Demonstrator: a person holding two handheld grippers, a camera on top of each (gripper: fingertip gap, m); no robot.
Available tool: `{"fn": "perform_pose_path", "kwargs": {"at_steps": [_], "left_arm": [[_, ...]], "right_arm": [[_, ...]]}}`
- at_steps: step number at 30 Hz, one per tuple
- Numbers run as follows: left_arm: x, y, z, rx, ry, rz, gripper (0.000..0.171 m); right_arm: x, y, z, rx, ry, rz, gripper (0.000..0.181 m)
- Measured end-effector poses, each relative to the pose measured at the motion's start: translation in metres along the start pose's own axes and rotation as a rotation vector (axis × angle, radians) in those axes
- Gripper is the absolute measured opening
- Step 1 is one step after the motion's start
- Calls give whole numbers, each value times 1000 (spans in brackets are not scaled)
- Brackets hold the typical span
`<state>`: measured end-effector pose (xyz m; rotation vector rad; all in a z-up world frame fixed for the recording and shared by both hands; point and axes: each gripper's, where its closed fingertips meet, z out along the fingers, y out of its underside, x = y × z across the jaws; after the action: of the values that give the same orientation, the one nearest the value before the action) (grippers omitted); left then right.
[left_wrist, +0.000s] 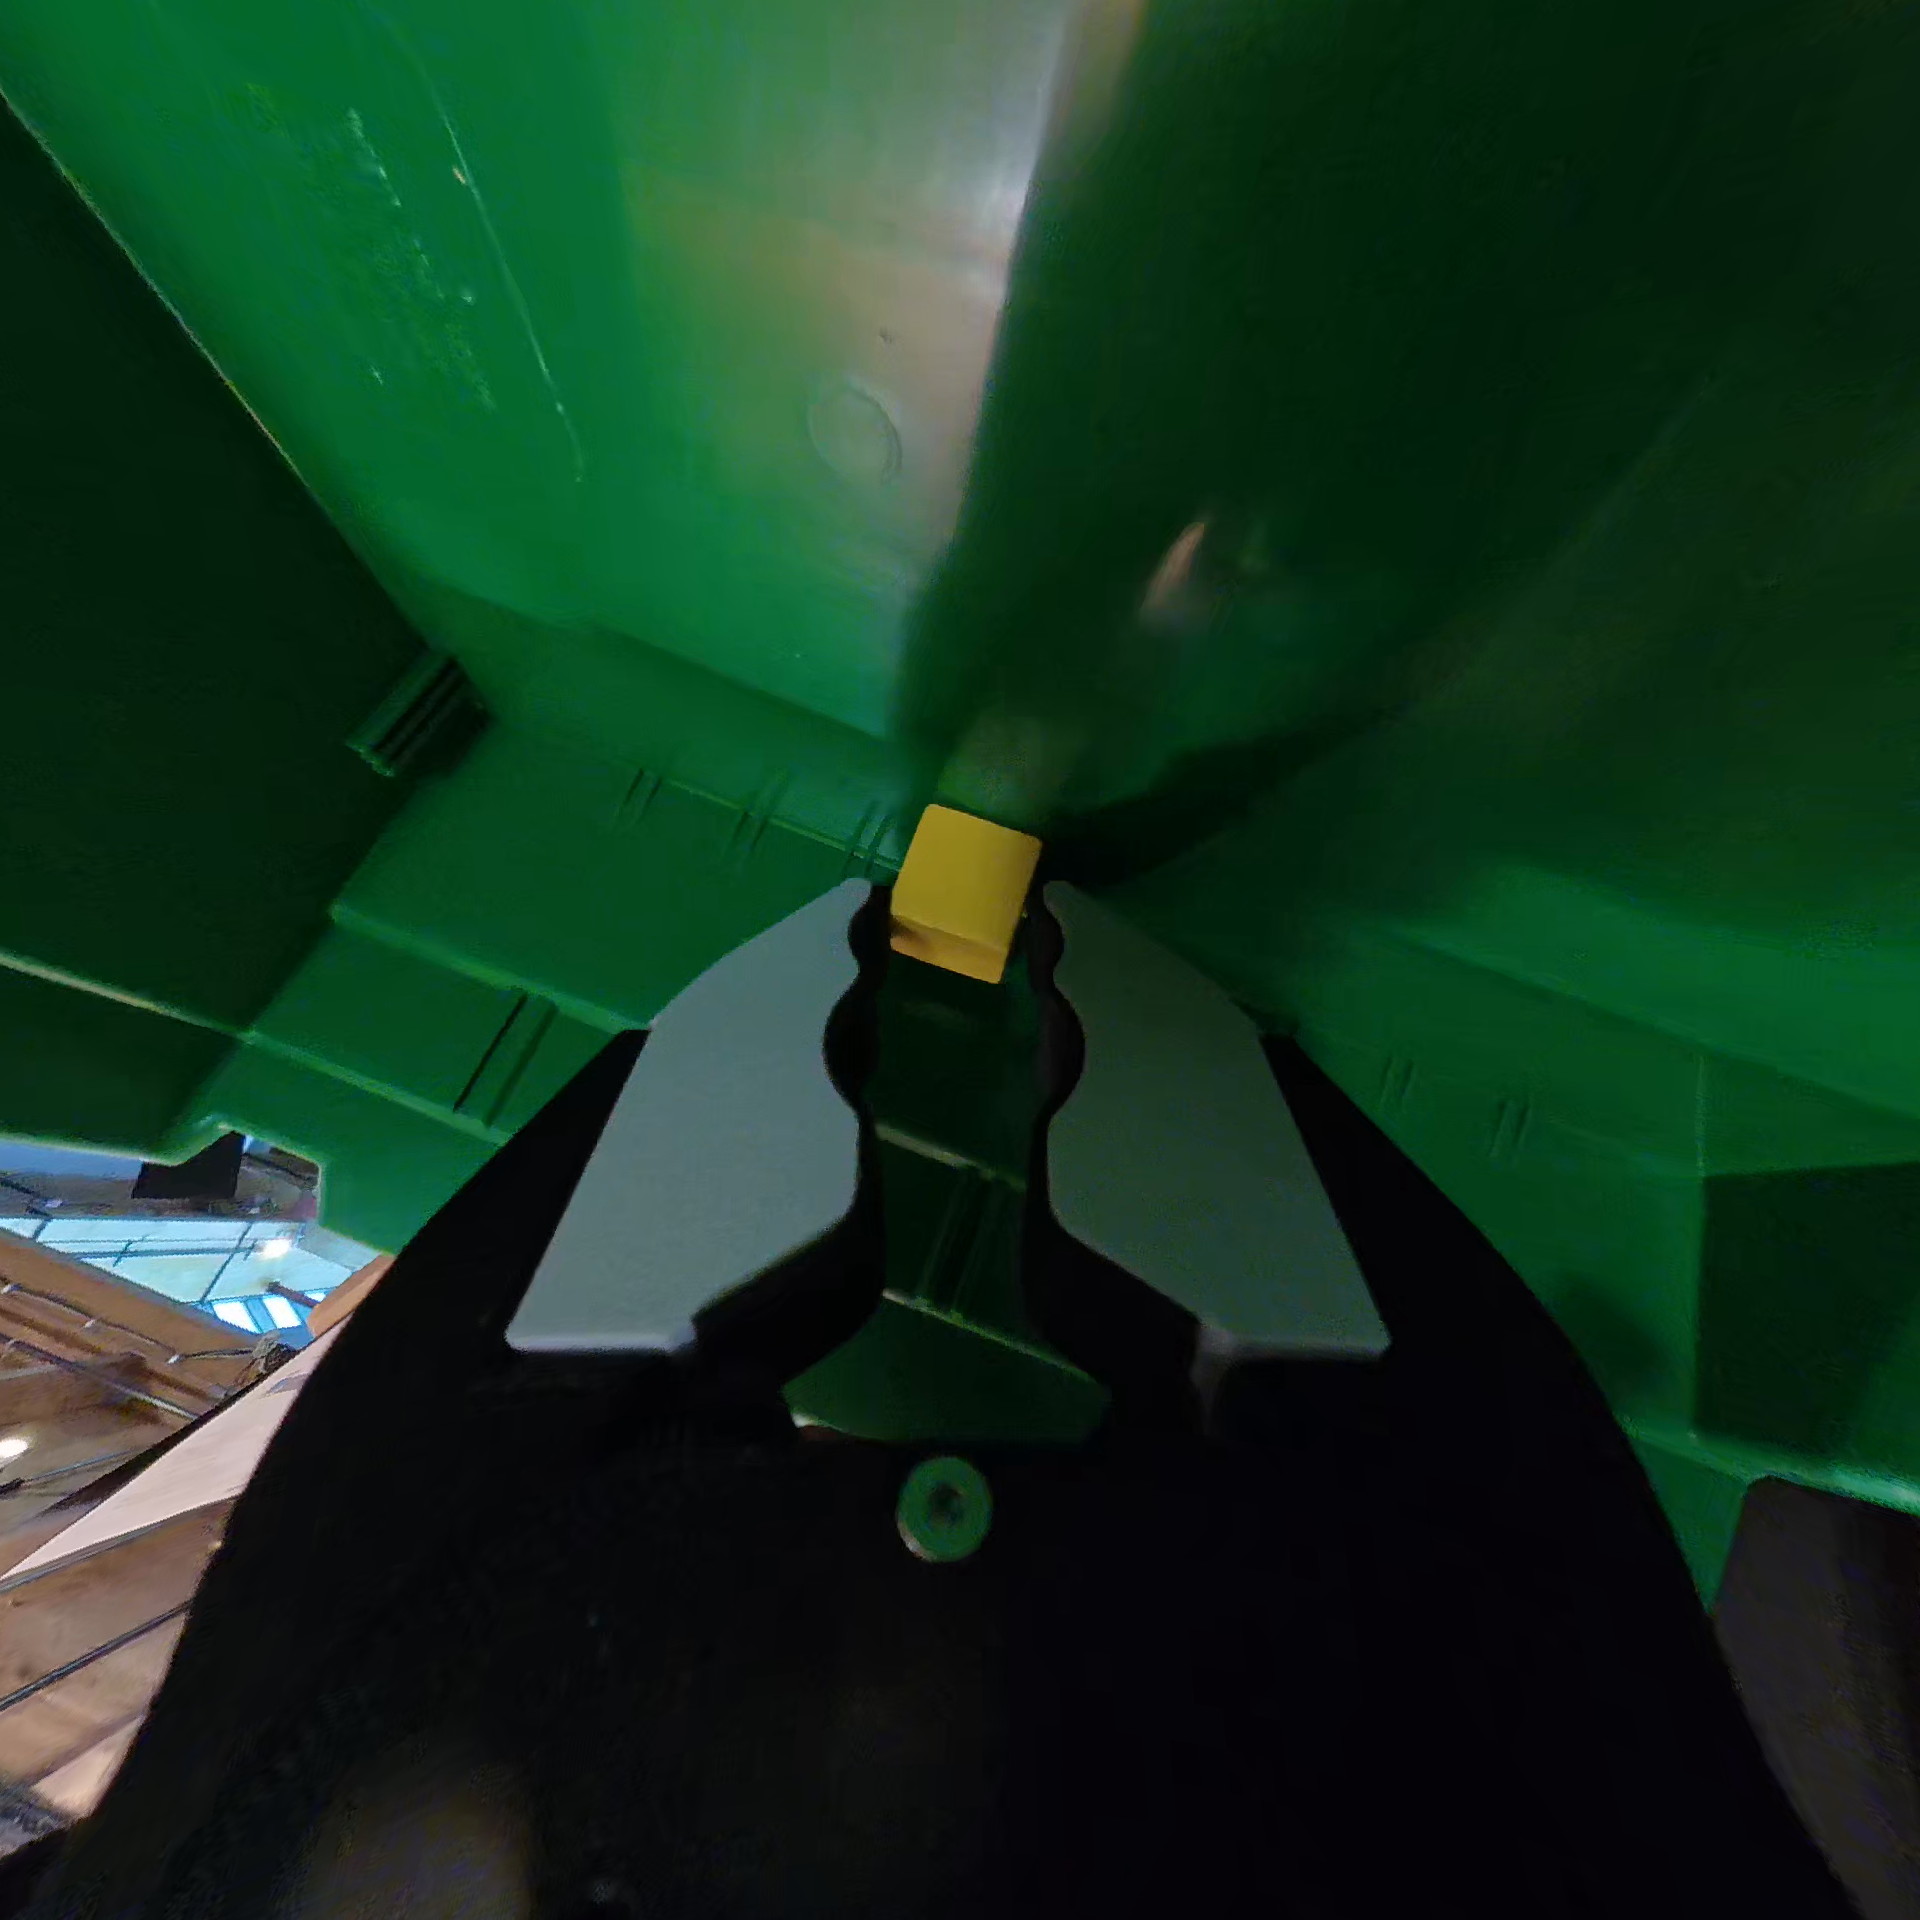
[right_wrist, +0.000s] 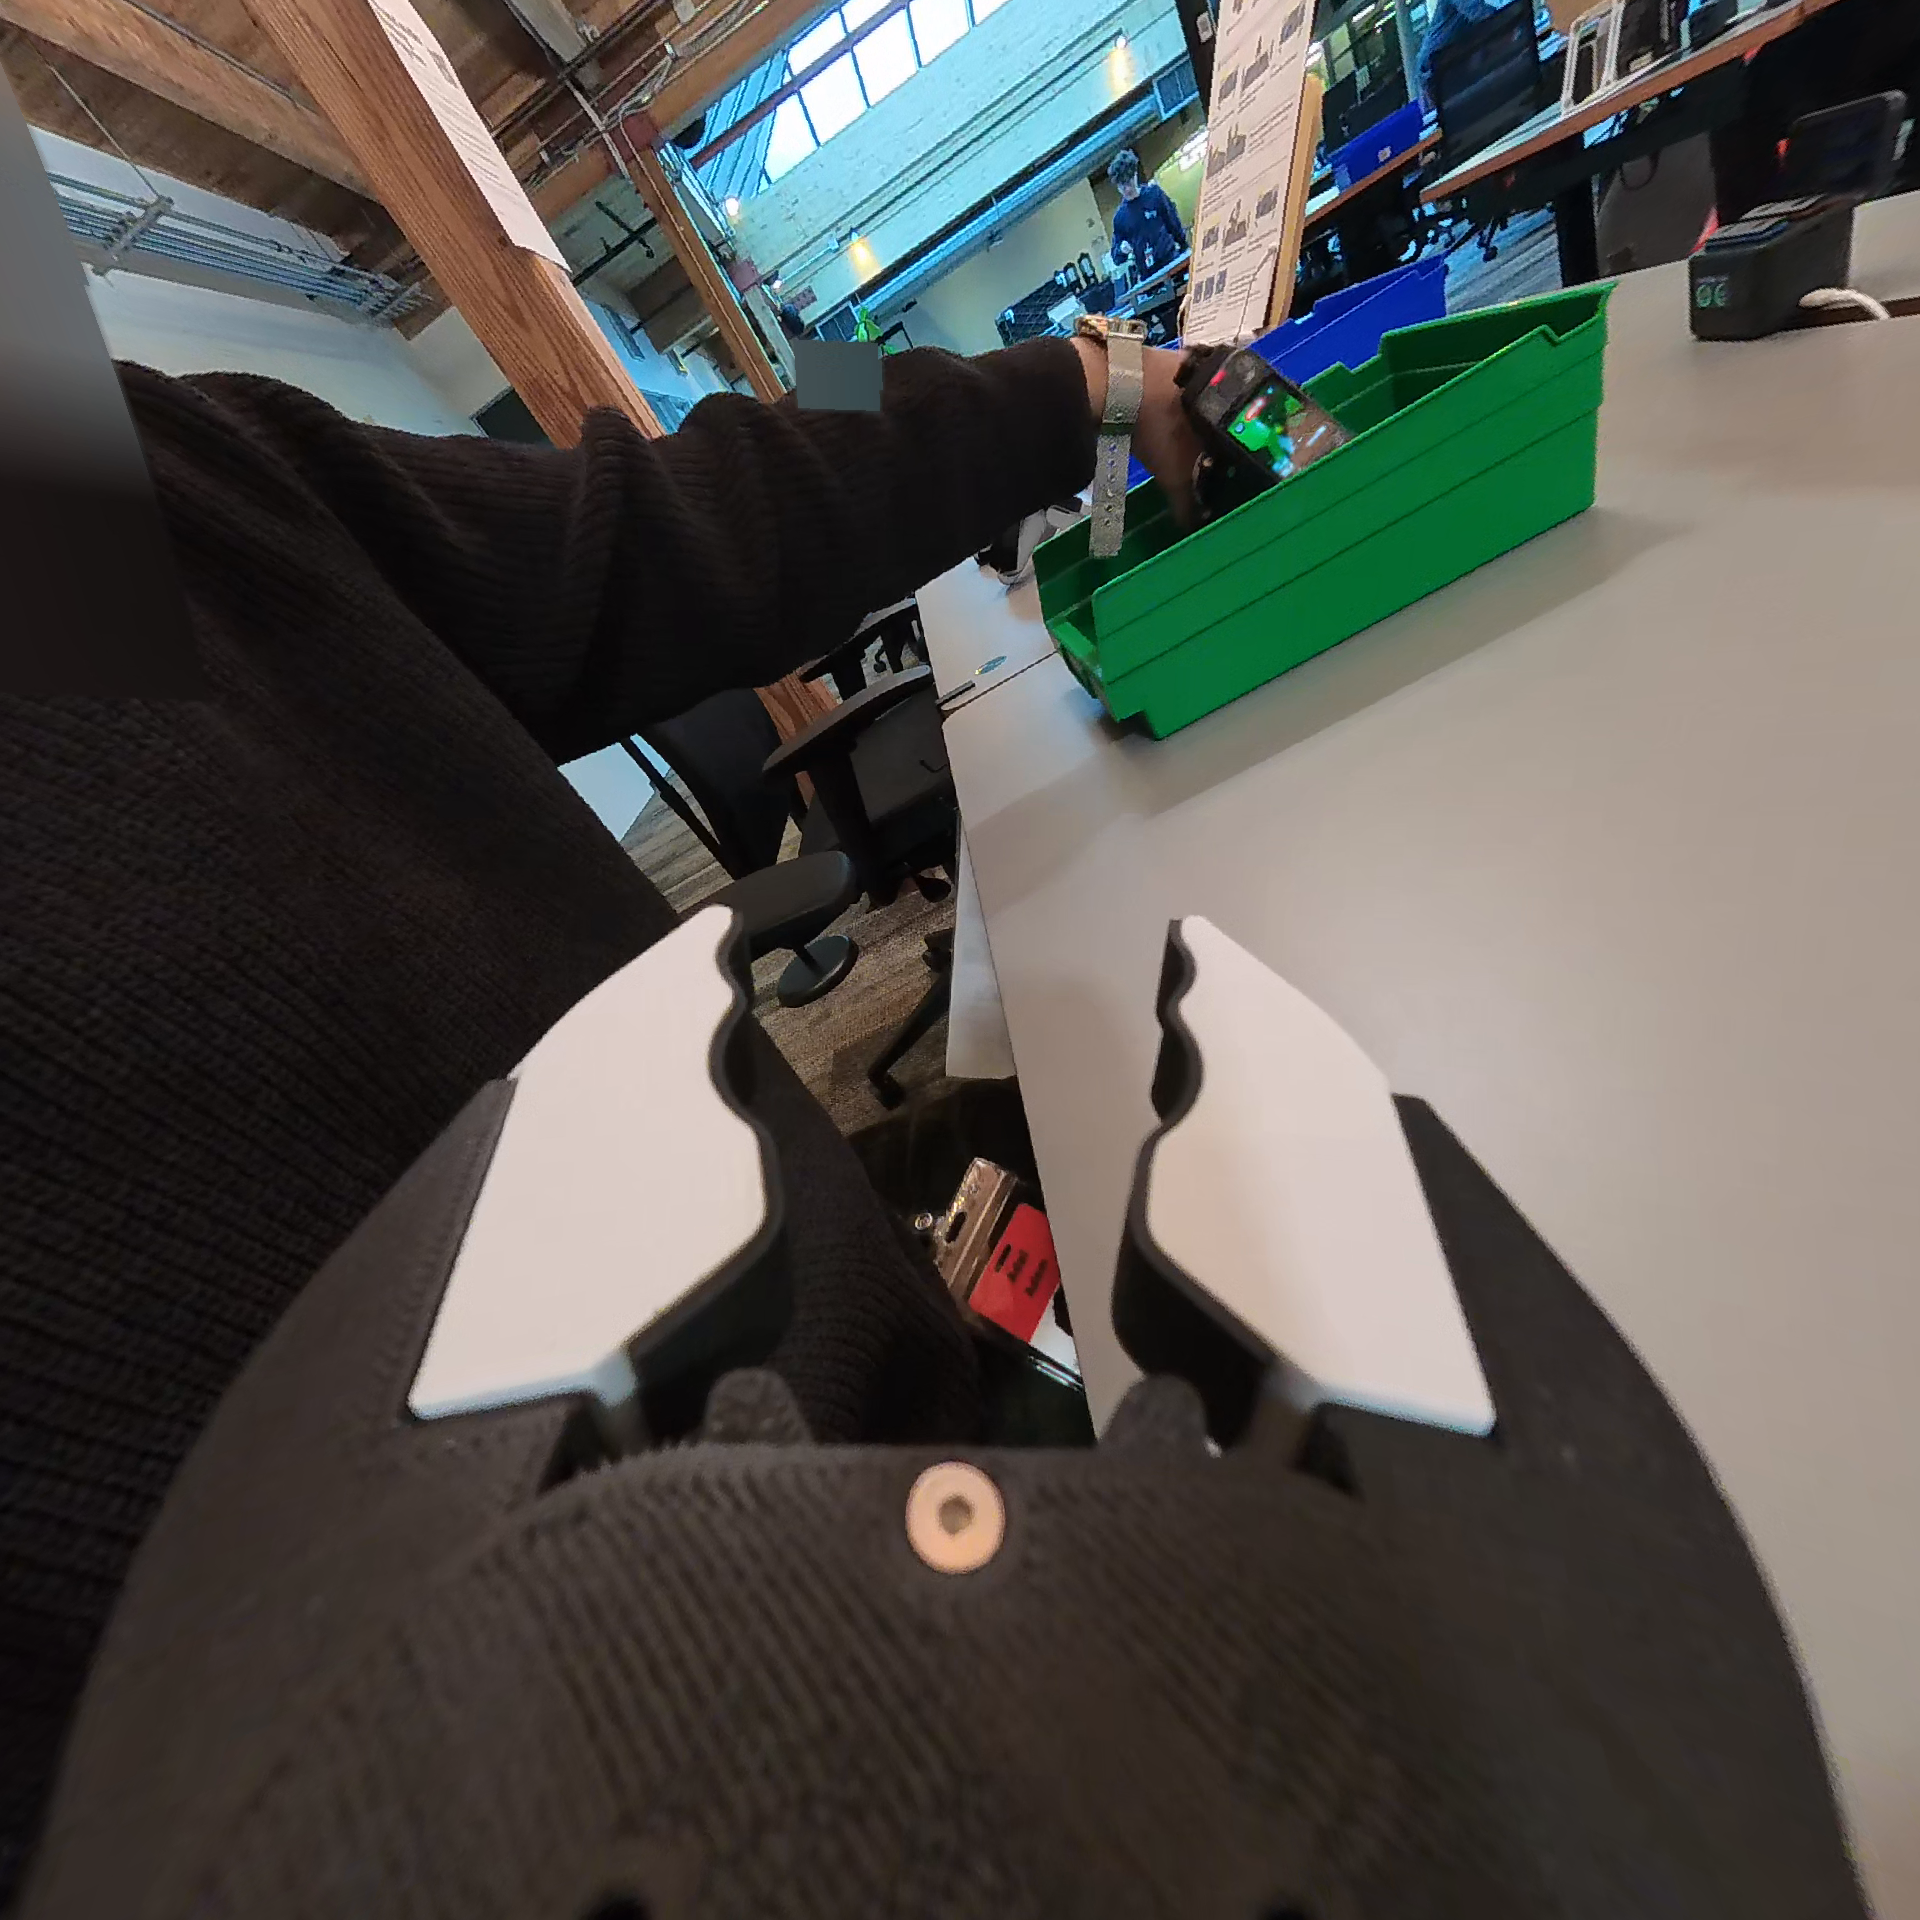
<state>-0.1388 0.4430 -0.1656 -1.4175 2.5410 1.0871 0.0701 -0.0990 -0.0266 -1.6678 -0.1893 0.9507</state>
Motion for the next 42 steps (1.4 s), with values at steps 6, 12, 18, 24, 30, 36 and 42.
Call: {"fn": "perform_pose_path", "kwargs": {"at_steps": [6, 12, 18, 24, 30, 36, 42], "left_arm": [[-21, -2, -34, 163, -60, -168, 25], [-42, -14, -128, 698, -91, -535, 25], [10, -71, -305, 1511, 141, -700, 24], [124, -161, -413, 1874, 618, -613, 23], [215, -246, -416, 1777, 998, -509, 23], [247, -273, -402, 1655, 1127, -446, 23], [260, -273, -403, 1643, 1195, -379, 23]], "right_arm": [[-2, -1, -2, 2, -7, -3, 76], [-6, -2, -2, 15, -22, -1, 72], [7, -4, 5, 62, 50, 46, 67], [15, -8, 9, 125, 128, 63, 56], [17, 10, 18, 62, 163, 51, 51], [22, 48, 31, -105, 135, 65, 39], [29, 56, 34, -102, 115, 164, 40]]}}
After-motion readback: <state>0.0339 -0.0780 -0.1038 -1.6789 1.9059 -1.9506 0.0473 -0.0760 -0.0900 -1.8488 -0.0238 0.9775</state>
